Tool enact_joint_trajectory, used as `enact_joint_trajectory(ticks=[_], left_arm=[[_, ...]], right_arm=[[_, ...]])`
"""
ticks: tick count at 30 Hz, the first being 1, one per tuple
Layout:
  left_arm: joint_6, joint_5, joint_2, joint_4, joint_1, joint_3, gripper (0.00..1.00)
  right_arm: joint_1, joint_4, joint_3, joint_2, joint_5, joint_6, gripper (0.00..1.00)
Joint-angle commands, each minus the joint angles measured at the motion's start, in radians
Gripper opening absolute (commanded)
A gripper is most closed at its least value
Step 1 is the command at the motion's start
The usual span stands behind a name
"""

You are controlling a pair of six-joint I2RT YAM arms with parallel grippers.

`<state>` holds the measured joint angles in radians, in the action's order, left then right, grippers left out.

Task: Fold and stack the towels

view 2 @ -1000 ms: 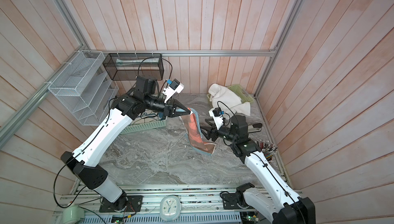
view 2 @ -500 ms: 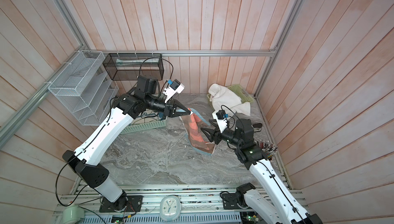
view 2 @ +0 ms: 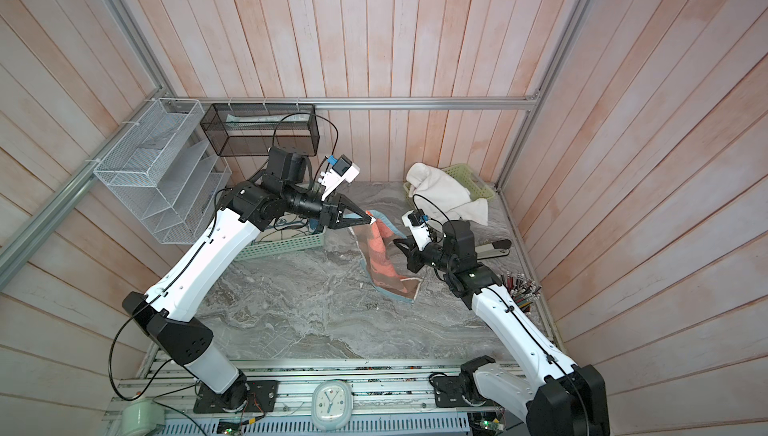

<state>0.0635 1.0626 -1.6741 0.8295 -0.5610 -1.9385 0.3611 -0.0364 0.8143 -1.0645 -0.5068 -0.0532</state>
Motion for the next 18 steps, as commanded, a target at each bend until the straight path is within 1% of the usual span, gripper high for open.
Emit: enact_joint_trajectory(ticks=[1,4,8,12,15,18], left_arm=[[-0.022,-0.139,0.075,-0.036,0.004,0.025,0.00],[-0.034,-0.311,0.128,-0.062,-0.009,0.038,0.00],[-0.021,-0.559,0.200,-0.070,-0.077,0.008,0.00],[0.031,-0.823,0.258,-0.069,-0.225,-0.036,0.00],[0.059,-0.973,0.273,-0.067,-0.333,-0.092,0.00],[0.096,-1.085,0.270,-0.057,-0.448,-0.159,0.00]], right_arm=[[0.004,-0.075,0.088,0.082,0.149,0.001,0.00],[0.005,-0.213,0.207,0.115,0.223,-0.024,0.00],[0.006,-0.415,0.435,0.113,0.293,-0.059,0.00],[0.006,-0.587,0.680,0.091,0.333,-0.094,0.00],[0.006,-0.725,0.885,0.052,0.351,-0.114,0.00],[0.007,-0.845,1.094,-0.004,0.362,-0.119,0.00]])
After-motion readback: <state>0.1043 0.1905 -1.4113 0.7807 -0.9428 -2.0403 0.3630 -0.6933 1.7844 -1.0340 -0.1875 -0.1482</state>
